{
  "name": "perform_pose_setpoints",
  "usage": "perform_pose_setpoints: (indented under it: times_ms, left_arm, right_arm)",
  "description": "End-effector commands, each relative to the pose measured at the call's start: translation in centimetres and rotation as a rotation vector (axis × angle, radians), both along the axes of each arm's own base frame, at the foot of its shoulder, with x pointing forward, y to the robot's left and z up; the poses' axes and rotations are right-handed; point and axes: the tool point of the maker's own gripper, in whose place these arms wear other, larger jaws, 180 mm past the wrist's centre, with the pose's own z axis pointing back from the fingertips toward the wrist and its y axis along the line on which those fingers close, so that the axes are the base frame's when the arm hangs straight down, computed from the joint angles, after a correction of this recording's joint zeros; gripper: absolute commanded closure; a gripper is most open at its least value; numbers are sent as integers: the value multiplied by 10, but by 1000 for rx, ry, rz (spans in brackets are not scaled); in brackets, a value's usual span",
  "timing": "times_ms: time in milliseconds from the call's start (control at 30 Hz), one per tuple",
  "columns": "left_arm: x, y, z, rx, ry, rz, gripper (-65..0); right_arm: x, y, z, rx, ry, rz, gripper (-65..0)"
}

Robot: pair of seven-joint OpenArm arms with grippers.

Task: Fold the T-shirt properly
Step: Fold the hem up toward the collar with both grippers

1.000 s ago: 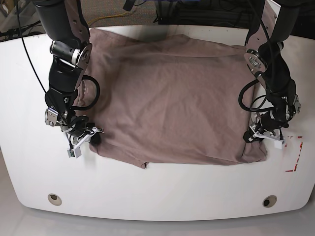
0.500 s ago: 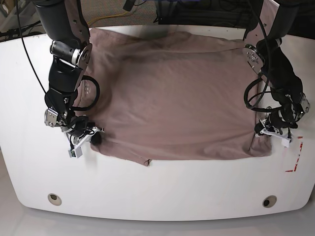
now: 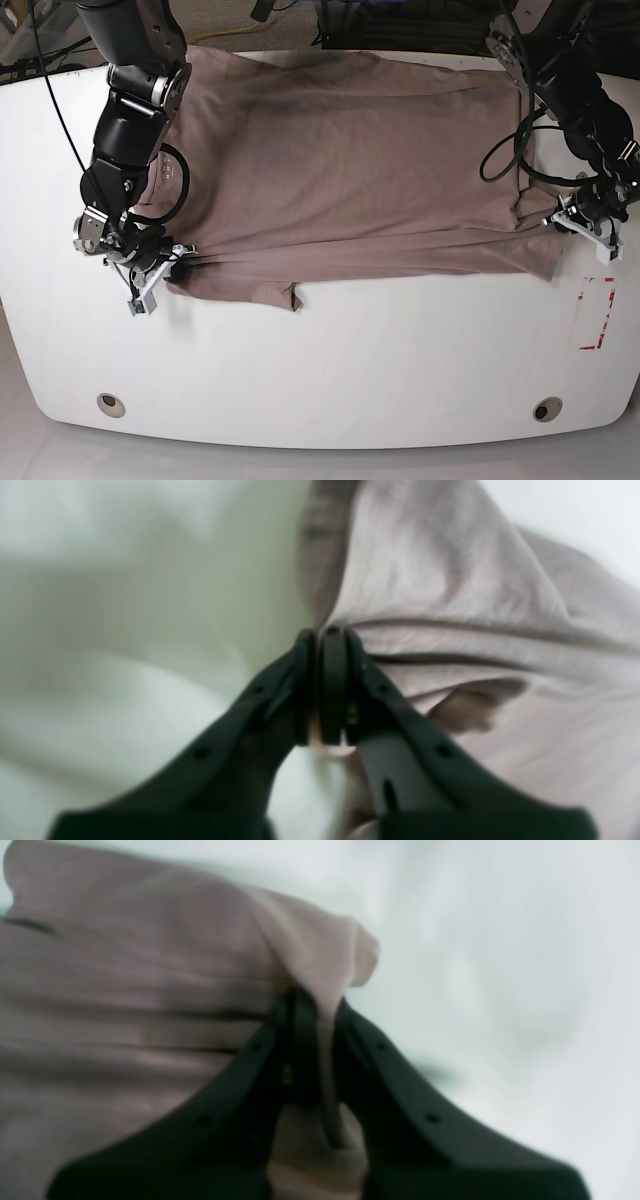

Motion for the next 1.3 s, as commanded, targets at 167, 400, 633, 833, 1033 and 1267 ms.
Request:
perform_pose_setpoints:
  times_ms: [167,400,633,833,1033,1267]
  left_arm:
    - [2,11,19,93,-43,-107,-410]
    - [4,5,24,128,-61,-217,-543]
    - [8,10,31,116,-88,-218,-546]
    - [12,6,15,-22,-103,-206,-547]
    - [18,-3,0,-155,-121,-181,-547]
    - [32,-32,-14,-205,-83,-257,-547]
  right_arm:
    - [5,6,14,-5,-62,40,0]
    - [2,8,11,0,-56,40,0]
    - [2,8,11,0,-56,40,0]
    - [2,8,11,2,-57,40,0]
    - [2,8,11,2,-57,40,0]
    - [0,8,9,2,-51,40,0]
